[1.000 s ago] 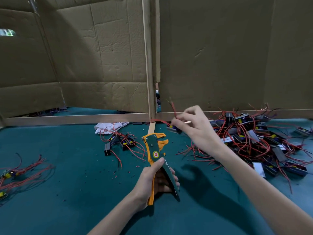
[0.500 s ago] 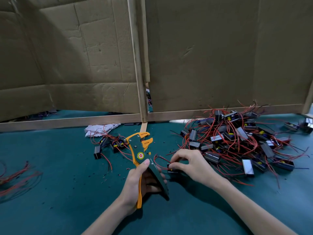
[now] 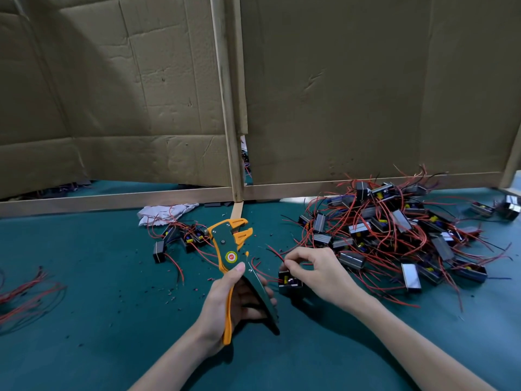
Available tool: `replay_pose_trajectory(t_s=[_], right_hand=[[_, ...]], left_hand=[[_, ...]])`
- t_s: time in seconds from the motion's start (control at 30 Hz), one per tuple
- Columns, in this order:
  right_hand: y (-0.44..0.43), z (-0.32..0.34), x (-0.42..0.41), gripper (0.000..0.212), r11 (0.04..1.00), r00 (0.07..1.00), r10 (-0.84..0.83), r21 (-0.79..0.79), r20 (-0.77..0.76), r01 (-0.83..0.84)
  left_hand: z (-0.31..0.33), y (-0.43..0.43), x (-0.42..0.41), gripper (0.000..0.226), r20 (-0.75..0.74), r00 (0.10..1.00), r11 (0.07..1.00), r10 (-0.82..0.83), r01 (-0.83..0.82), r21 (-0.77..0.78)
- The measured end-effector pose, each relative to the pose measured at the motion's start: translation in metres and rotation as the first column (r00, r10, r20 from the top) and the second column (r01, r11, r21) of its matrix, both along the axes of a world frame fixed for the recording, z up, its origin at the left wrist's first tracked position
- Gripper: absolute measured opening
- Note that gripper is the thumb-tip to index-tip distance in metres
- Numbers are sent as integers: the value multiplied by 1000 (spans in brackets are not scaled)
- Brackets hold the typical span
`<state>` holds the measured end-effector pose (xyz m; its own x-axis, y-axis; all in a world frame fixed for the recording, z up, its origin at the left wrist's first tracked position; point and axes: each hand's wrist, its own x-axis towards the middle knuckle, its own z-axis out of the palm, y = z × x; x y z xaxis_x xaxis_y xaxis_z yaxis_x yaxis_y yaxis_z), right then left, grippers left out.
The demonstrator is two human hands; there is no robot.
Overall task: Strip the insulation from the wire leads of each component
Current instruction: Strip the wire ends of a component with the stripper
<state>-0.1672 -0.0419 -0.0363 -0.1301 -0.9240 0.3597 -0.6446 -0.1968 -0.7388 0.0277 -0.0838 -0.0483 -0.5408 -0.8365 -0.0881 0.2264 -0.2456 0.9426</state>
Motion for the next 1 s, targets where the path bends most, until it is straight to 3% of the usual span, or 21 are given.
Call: replay_pose_trajectory(t_s=[0.5, 0.6, 0.73, 0.87, 1.0], right_hand=[[2, 3, -2, 12, 1000, 999, 1, 15, -51, 0], [2, 5, 1, 20, 999, 992, 9, 34, 129, -13], [3, 11, 5, 19, 992, 882, 44, 80, 469, -93], [7, 20, 4, 25, 990, 793, 56, 69, 606, -123], [14, 30, 5, 27, 959, 621, 86, 105, 779, -263]], left_hand=[[2, 2, 1, 58, 9, 1000, 1000, -29, 29, -6], [2, 1, 3, 52, 8, 999, 999, -51, 51, -7], [2, 1, 5, 50, 28, 992, 992, -119, 120, -28], [1, 2, 6, 53, 47, 976, 976, -214, 216, -39], [0, 0, 8, 55, 51, 964, 964, -260, 262, -46]])
